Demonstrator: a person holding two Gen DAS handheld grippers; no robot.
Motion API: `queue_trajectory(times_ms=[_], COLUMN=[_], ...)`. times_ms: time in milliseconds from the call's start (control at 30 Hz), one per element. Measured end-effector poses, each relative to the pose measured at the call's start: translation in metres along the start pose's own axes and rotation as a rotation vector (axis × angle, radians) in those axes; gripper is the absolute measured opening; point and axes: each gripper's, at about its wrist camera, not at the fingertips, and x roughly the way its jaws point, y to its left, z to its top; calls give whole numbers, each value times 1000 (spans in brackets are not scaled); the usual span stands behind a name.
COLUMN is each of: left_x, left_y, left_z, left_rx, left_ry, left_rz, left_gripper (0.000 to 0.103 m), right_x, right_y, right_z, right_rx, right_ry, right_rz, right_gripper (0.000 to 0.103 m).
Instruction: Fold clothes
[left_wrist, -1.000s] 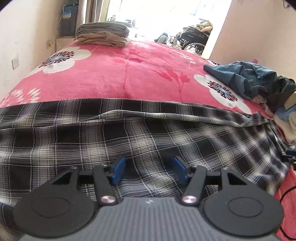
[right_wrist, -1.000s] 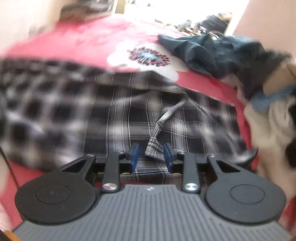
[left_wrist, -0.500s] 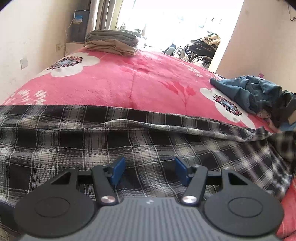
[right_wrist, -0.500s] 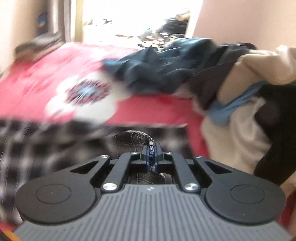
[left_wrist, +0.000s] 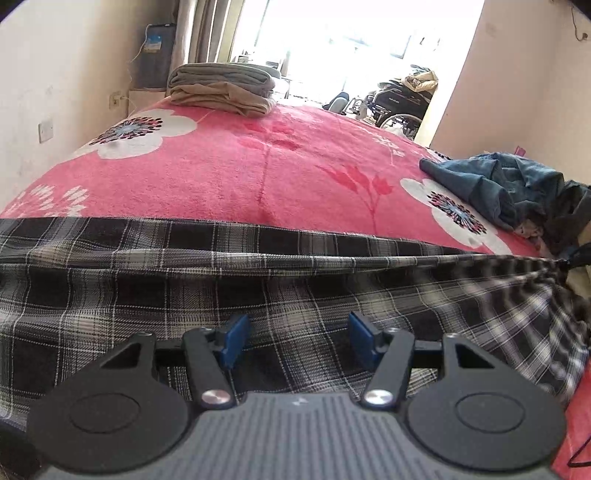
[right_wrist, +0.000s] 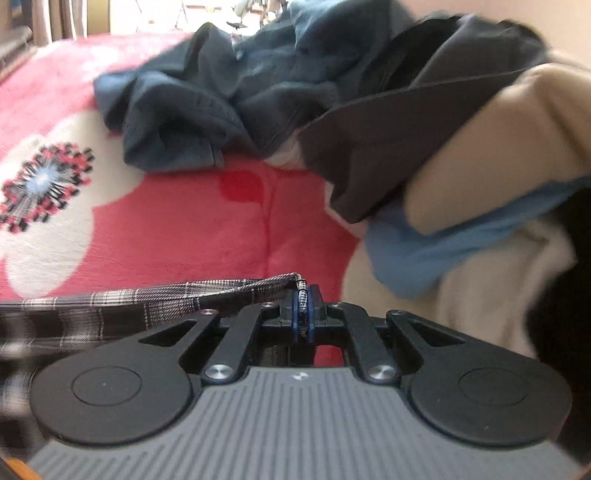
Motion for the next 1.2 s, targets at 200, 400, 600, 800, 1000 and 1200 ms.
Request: queue_trajectory(times_ms=[200,400,600,800,1000,1200], left_x=[3,3,-2,-5,-7,-5], left_y=[1,3,3,-1,-4,-4], left_z=[0,1,3,1,-3,-6], left_rx=[13,8,-3,12,37,35], left_ry=[0,-1,-7,-2,4,5], left_rz=[-5,-13,-18,-14,2,12], left_gripper=[61,61,61,61,61,61], right_x=[18,-20,-99,-113,-79,-54], right_y=[12,-4,-45,-75,-73,-71], right_z=[1,-4,-42,-140,-199,-198], right_rx=[-16,37,295,790,1086,1160], right_ry=[47,-10,-95,0,-7,-28], right_rz=[-66,-119,26,277,366,396], right_gripper=[21,33,37,32,17,17])
